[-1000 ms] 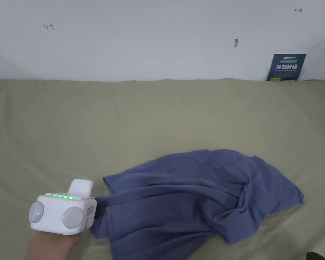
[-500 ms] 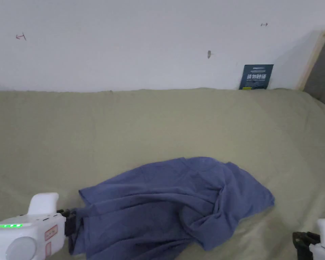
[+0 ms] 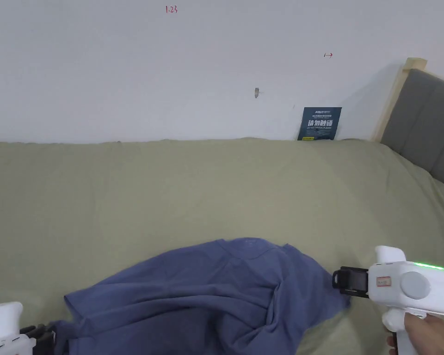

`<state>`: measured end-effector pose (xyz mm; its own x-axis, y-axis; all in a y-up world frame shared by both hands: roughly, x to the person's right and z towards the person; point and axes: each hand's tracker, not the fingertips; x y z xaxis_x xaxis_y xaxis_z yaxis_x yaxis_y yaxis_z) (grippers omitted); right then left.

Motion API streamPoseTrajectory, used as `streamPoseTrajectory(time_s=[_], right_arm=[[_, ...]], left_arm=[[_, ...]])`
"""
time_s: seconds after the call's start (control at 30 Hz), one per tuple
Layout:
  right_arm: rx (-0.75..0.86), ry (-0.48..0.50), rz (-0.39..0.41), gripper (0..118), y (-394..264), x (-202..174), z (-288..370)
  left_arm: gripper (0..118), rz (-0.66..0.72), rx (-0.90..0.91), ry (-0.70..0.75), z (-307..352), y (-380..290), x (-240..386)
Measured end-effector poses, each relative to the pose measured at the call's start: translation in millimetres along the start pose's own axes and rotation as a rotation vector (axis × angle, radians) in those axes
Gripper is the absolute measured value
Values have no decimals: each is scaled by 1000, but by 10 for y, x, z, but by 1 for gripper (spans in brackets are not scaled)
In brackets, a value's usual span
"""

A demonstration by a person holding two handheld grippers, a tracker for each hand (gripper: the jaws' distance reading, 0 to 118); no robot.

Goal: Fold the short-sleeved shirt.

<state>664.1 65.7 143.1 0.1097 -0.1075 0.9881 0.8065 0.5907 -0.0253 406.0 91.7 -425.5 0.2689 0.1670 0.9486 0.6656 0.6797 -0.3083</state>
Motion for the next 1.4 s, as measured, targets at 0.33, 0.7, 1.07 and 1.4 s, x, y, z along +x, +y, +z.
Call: streamPoseTrajectory(time_s=[0.33, 0.7, 1.07, 1.4], right_arm=[[-25, -32, 95, 23, -145, -321, -182], [84, 112, 76, 4, -138, -397, 365], [326, 301, 106, 4, 822, -777, 1944], [645, 274, 159, 4, 2041, -1092, 3641]], left_arm=[[0, -69, 7, 69, -119, -14, -75], [0, -30, 51, 77, -7, 19, -74], [0, 51, 262, -10, 803, 918, 17], [0, 18, 551, 15, 2094, 2301, 87]])
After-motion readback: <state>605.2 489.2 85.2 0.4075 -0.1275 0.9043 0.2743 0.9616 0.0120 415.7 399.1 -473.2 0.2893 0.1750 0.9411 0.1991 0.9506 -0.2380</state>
